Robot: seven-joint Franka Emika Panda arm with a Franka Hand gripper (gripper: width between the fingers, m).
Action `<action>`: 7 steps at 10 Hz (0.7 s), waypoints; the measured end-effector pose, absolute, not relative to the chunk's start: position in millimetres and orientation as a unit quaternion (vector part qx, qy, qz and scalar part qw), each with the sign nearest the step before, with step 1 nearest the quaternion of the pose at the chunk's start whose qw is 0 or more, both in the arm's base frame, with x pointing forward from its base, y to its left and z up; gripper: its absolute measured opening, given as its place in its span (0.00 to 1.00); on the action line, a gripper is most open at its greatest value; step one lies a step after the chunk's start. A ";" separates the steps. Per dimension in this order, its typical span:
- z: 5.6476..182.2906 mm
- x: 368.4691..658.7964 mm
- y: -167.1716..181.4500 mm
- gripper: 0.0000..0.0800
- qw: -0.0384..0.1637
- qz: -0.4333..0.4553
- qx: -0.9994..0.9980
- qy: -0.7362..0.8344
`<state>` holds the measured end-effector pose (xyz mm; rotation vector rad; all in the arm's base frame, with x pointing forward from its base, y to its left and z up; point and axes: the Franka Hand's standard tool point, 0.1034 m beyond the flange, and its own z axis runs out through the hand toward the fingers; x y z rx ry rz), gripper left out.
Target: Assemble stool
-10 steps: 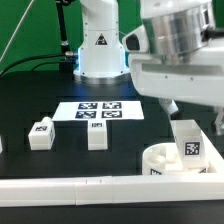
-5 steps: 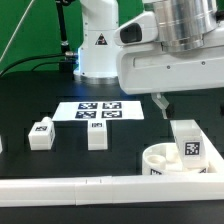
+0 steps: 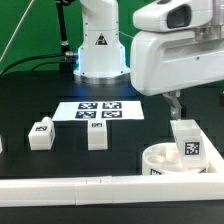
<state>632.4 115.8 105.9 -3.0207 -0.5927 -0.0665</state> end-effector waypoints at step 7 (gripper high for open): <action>94.7 635.7 107.1 0.81 0.002 -0.021 -0.858 -0.514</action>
Offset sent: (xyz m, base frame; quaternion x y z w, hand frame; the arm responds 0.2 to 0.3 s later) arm 0.0000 0.0000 0.0000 0.0000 0.0000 -0.1296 0.9916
